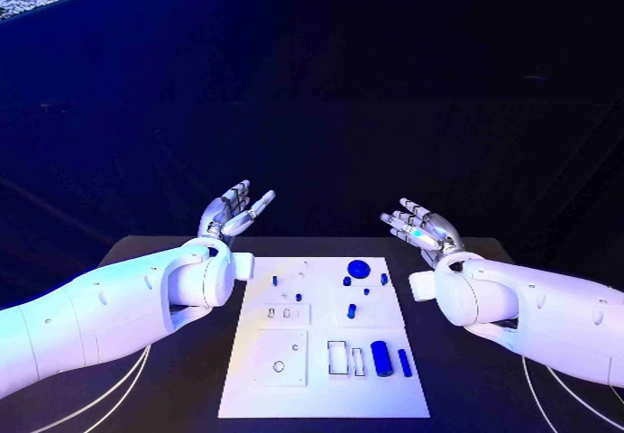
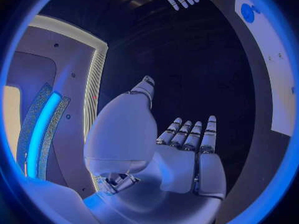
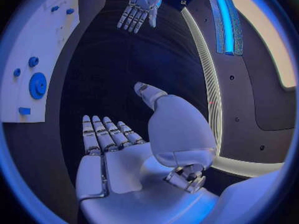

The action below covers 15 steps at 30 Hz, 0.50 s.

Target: Assemble the parts on the task board

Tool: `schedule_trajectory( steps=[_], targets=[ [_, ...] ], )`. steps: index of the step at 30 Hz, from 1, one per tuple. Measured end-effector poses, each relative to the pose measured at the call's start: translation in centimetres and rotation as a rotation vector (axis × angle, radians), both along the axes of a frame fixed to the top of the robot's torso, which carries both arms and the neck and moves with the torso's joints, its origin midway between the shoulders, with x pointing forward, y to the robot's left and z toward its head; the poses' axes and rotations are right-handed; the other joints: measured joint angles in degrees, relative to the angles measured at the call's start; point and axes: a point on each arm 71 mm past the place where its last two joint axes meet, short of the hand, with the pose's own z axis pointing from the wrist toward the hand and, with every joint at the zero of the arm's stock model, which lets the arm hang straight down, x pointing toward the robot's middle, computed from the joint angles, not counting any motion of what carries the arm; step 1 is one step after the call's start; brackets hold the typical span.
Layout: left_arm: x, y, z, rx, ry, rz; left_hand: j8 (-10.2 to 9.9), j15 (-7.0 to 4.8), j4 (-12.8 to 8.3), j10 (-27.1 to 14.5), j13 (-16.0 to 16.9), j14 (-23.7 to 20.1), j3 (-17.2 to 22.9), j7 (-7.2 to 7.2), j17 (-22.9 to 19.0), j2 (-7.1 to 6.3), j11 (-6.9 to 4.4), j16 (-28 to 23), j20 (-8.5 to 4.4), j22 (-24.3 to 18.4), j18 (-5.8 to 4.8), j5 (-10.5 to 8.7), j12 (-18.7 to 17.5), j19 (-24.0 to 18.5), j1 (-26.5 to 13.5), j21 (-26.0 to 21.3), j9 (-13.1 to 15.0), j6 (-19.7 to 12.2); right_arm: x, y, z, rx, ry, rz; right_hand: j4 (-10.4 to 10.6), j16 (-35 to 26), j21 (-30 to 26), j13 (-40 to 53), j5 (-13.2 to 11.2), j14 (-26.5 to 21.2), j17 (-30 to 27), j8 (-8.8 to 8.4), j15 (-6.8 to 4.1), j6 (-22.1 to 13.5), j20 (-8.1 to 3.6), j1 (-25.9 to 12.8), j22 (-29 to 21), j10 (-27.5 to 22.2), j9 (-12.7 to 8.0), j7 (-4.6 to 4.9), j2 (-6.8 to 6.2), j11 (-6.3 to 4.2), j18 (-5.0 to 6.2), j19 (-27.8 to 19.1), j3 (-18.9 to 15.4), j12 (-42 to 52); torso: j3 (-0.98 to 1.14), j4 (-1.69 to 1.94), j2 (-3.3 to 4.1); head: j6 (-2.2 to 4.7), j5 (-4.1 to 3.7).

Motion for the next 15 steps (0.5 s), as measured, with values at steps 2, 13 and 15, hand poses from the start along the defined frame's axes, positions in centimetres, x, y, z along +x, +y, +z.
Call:
schedule_trajectory(
  steps=[2, 13, 15],
  targets=[
    [0.1, 0.0, 0.1, -0.006, -0.002, -0.011, 0.21, 0.3, 0.56, 0.34, 0.08, 0.3, 0.08, 0.03, 0.06, -0.23, 0.34, 0.0, 0.42, 0.06, 0.0, 0.0, 0.0, 0.42, 1.9, 0.0, 0.15, 0.44, 0.2, -0.1, 0.0, -0.001, 0.006, 0.025, -0.4, 0.46, 0.4, 0.1, 0.0, 1.3, 0.18, 0.4, -0.1, 0.91, 0.32, 1.19, 0.13, 1.15, 0.16, 0.08, -0.12, 0.05, 0.01, 0.32, 0.4, 0.35, 0.01, 0.0, -0.01, -0.01, 0.0],
    [-0.5, 2.2, 0.6, -0.029, -0.011, -0.042, 5.37, 2.32, 0.37, 19.95, 1.97, 20.15, 2.48, 0.9, 4.09, 3.31, 3.84, 6.11, 1.11, 2.75, 2.05, 0.22, 3.96, 16.23, 4.72, 5.33, 3.52, 14.07, 2.4, -1.5, 2.6, -0.17, -0.118, 0.125, -4.78, 5.36, 7.12, 1.42, 0.0, 21.81, 3.14, 5.04, -2.57, 17.35, 0.28, 7.6, 3.23, 22.16, 3.14, 1.23, -1.5, -1.4, 2.84, 17.24, 3.3, 3.11, -0.24, -0.02, 1.02, -0.64, 0.21],
    [-0.8, 2.3, 0.8, -0.036, -0.015, -0.054, 6.66, 1.76, 0.23, 26.63, 2.22, 27.92, 2.62, 1.27, 5.68, 3.43, 4.28, 8.66, 1.06, 3.51, 3.23, 0.22, 5.09, 20.93, 4.84, 7.18, 4.29, 17.67, 2.6, -1.4, 3.3, -0.245, -0.171, 0.154, -5.67, 6.33, 8.65, 1.59, 0.0, 25.78, 3.64, 6.21, -3.3, 21.68, 0.18, 8.18, 3.79, 26.55, 3.88, 1.61, -2.06, -1.94, 4.02, 20.72, 3.64, 3.33, -0.27, 0.0, 1.43, -0.68, 0.05]
  ],
)
